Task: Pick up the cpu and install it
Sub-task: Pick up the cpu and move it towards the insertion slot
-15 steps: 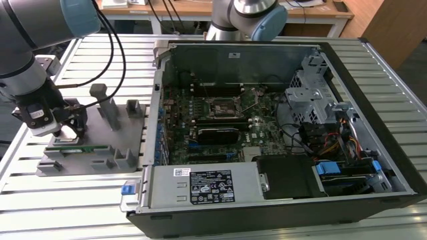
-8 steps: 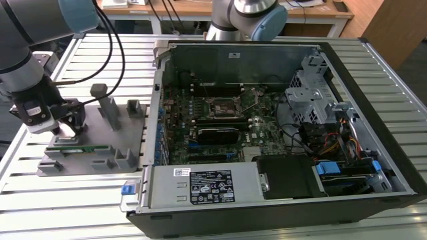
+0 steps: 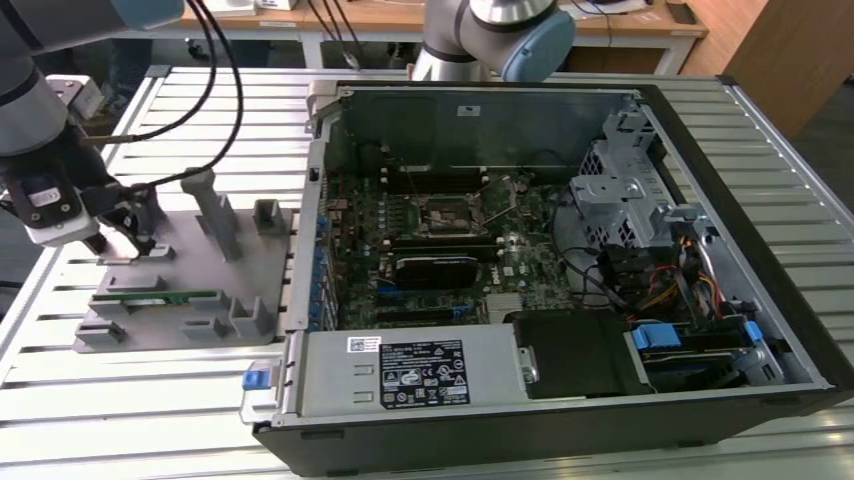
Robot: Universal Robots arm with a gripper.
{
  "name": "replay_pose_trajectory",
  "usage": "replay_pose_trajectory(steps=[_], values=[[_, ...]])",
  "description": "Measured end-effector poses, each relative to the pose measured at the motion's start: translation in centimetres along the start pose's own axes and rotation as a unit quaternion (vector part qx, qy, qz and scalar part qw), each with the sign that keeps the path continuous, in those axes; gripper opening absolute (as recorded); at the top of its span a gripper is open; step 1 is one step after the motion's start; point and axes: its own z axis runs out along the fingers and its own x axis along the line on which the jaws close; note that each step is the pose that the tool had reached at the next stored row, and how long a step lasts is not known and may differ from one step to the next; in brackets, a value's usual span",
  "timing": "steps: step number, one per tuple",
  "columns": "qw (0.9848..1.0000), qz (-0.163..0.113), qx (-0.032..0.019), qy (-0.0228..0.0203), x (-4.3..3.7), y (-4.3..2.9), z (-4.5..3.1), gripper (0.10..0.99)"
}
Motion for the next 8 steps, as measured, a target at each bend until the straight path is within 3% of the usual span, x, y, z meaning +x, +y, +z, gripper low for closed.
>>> replay_pose_trajectory(steps=[8], values=[[1.0000,0.000,0.0000,0.0000,0.02,0.14,-3.64,0.545]])
